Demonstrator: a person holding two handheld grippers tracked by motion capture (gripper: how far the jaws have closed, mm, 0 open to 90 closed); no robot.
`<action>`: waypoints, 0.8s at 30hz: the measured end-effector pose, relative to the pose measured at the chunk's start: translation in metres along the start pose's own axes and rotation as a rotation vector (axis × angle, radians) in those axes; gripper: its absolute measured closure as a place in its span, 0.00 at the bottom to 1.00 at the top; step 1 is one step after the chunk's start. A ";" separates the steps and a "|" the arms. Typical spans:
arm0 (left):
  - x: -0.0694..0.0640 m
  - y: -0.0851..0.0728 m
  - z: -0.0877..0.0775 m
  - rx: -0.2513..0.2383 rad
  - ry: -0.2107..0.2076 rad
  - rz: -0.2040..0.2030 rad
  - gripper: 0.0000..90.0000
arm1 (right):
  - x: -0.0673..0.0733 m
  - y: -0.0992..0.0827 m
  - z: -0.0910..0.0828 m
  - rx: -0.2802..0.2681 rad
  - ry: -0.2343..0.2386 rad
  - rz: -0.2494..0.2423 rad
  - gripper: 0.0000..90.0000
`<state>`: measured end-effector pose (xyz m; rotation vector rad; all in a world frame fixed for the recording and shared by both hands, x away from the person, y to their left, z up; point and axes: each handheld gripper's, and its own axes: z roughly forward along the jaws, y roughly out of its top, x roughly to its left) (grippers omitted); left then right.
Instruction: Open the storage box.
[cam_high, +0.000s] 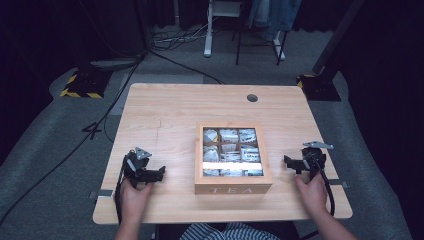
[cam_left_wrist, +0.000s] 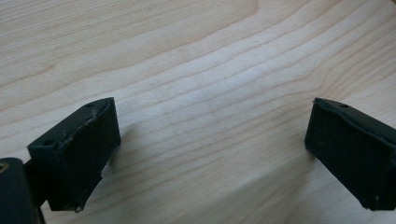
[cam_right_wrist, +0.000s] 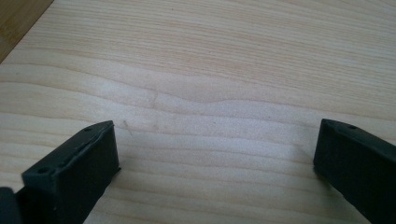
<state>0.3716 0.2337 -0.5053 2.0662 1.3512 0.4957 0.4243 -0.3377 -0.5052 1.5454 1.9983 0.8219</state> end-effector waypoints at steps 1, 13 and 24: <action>0.001 0.000 0.000 0.000 -0.004 0.006 0.03 | 0.001 -0.001 -0.001 0.000 -0.011 0.013 0.00; -0.001 0.000 0.000 -0.001 0.008 -0.011 0.04 | -0.001 0.001 0.002 -0.002 0.007 -0.005 0.00; -0.001 0.000 0.000 -0.001 0.007 -0.014 0.04 | -0.005 0.002 -0.005 -0.013 0.051 -0.043 0.24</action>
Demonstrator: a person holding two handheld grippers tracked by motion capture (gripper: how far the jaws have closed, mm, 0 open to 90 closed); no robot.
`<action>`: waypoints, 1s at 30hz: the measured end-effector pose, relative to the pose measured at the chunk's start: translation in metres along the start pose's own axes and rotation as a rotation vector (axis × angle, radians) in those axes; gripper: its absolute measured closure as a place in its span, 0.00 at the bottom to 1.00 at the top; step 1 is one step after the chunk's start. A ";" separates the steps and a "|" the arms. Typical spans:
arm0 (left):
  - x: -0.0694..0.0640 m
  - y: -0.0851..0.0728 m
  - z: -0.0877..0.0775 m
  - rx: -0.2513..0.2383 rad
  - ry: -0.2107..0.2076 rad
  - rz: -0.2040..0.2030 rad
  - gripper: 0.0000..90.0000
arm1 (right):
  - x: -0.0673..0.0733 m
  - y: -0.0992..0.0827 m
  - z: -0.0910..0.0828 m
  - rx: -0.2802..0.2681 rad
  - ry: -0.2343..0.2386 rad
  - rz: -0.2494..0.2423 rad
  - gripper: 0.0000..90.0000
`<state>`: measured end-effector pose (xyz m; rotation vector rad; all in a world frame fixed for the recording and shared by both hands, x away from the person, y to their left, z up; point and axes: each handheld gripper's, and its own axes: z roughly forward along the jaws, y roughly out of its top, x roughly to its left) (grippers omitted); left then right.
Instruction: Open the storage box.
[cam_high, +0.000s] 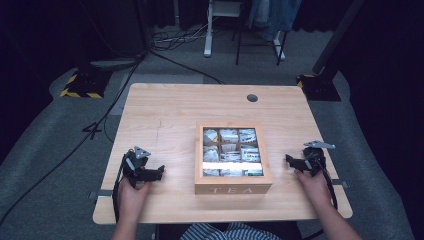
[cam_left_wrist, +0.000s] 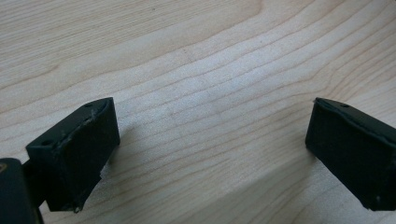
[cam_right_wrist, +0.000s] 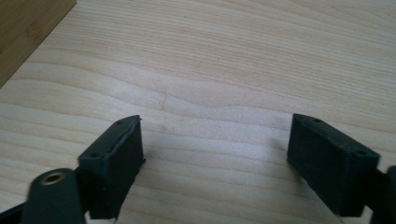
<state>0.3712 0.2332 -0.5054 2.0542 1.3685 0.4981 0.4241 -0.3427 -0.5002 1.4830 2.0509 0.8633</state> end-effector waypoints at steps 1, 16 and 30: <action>0.000 0.000 0.000 0.001 0.001 0.000 0.04 | -0.001 0.000 -0.001 0.002 0.000 0.002 0.26; 0.000 0.000 0.000 0.002 -0.002 0.001 0.04 | -0.007 0.017 -0.044 -0.041 0.125 -0.031 0.39; 0.000 0.000 0.000 0.002 -0.003 0.000 0.04 | 0.023 0.030 -0.076 -0.087 0.238 -0.144 0.48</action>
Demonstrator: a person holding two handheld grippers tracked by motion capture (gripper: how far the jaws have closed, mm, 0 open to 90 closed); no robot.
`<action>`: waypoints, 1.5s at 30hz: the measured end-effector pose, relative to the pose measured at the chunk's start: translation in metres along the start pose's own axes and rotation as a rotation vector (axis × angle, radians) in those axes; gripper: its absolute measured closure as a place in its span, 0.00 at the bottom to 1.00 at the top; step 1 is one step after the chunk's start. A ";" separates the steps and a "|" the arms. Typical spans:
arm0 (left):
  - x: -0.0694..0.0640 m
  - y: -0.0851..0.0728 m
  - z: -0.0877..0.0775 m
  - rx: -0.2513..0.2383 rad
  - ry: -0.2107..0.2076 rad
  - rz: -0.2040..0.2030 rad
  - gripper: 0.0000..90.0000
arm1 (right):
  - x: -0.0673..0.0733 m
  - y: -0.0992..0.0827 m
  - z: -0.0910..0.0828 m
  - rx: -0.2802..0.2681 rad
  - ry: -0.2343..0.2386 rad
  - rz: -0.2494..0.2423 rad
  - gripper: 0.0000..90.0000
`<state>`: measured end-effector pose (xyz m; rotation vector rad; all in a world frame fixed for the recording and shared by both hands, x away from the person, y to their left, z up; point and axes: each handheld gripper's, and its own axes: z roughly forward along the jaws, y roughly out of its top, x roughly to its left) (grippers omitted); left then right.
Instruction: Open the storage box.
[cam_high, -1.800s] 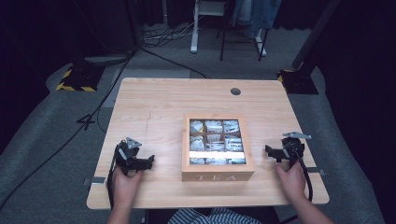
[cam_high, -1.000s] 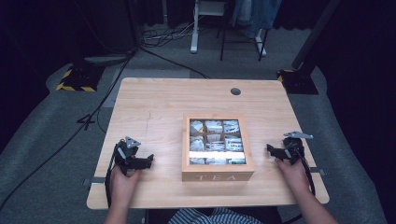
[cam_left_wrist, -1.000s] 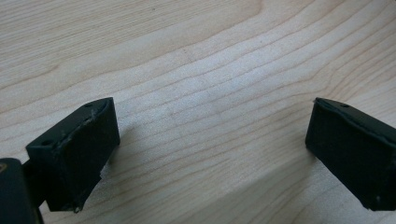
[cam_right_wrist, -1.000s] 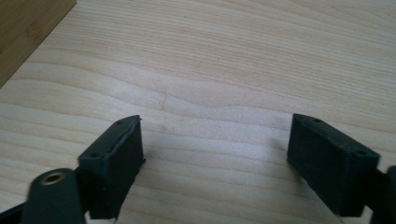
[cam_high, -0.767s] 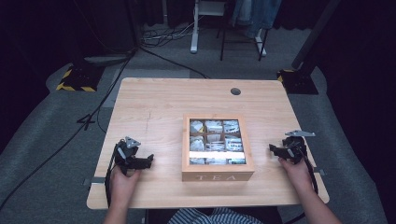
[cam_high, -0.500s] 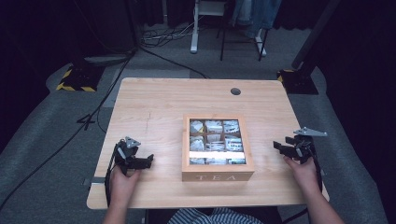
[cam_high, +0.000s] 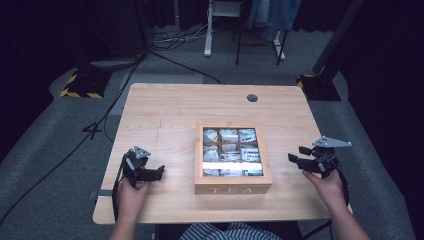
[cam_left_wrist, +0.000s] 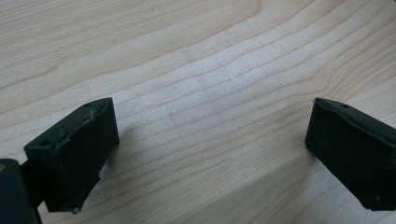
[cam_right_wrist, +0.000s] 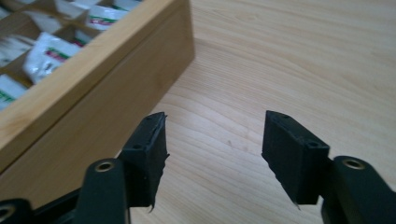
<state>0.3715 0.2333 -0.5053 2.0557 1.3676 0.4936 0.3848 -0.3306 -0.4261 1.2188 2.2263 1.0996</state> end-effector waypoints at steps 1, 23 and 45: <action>0.000 0.000 0.000 0.000 0.000 0.000 0.04 | 0.003 0.002 -0.002 -0.001 0.008 -0.010 0.48; -0.001 0.000 0.000 -0.002 -0.003 -0.004 0.04 | 0.077 0.025 -0.020 0.096 0.290 -0.099 0.42; -0.001 0.000 0.000 -0.001 -0.004 -0.003 0.04 | 0.095 0.016 0.007 0.290 0.282 -0.146 0.31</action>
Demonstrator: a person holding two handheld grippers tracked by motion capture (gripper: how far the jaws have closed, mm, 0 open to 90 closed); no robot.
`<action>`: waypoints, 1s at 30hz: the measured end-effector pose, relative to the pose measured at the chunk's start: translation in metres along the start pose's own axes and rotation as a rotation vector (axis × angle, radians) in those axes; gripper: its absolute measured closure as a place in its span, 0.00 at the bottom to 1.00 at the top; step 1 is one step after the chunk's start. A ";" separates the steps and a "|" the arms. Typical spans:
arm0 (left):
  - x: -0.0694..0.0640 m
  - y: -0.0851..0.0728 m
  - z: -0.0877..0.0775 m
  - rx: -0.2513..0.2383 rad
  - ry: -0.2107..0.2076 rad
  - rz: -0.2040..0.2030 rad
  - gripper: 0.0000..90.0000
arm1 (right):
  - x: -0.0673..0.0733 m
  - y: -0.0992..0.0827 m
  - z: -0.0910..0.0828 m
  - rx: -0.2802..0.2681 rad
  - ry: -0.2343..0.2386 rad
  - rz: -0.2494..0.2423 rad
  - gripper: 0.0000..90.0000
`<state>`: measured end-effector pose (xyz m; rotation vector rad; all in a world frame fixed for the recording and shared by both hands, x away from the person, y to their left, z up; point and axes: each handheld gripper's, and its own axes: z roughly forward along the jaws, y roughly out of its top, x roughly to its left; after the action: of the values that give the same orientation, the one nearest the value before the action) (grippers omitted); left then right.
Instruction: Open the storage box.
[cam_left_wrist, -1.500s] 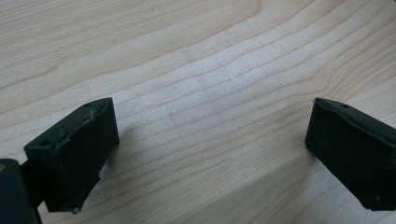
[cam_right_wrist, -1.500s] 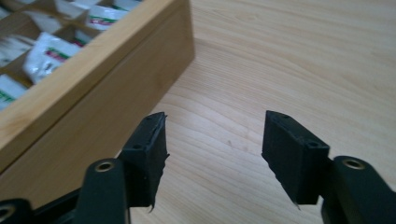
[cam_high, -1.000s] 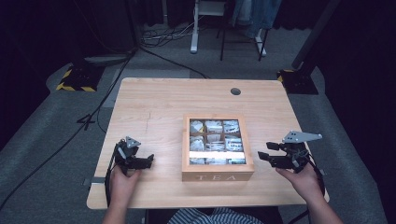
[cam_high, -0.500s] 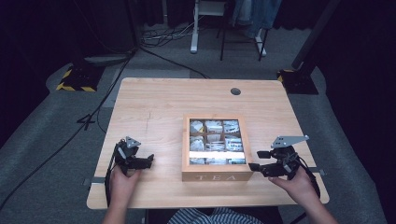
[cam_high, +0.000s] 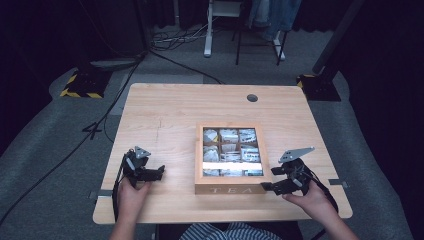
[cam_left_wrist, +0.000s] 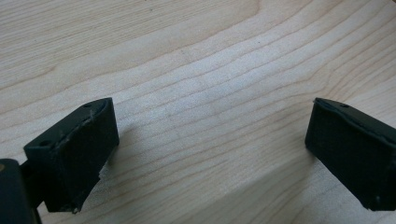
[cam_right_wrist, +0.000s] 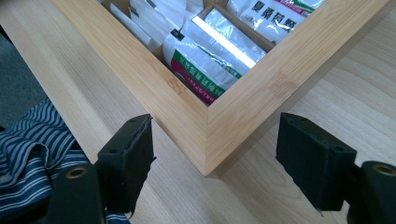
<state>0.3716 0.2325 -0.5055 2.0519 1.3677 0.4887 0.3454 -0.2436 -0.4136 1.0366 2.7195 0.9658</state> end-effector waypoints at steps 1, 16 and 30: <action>0.000 0.000 0.000 0.000 0.000 0.000 0.04 | 0.001 0.000 0.002 0.006 -0.006 -0.004 0.30; 0.000 0.000 0.000 0.000 0.000 0.002 0.03 | 0.012 -0.001 0.005 0.068 -0.090 -0.097 0.46; 0.000 0.001 0.000 0.001 0.003 0.011 0.04 | 0.014 0.000 -0.001 0.092 -0.092 -0.088 0.60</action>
<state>0.3718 0.2319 -0.5051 2.0617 1.3587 0.4959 0.3343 -0.2357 -0.4111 0.9409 2.7304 0.7671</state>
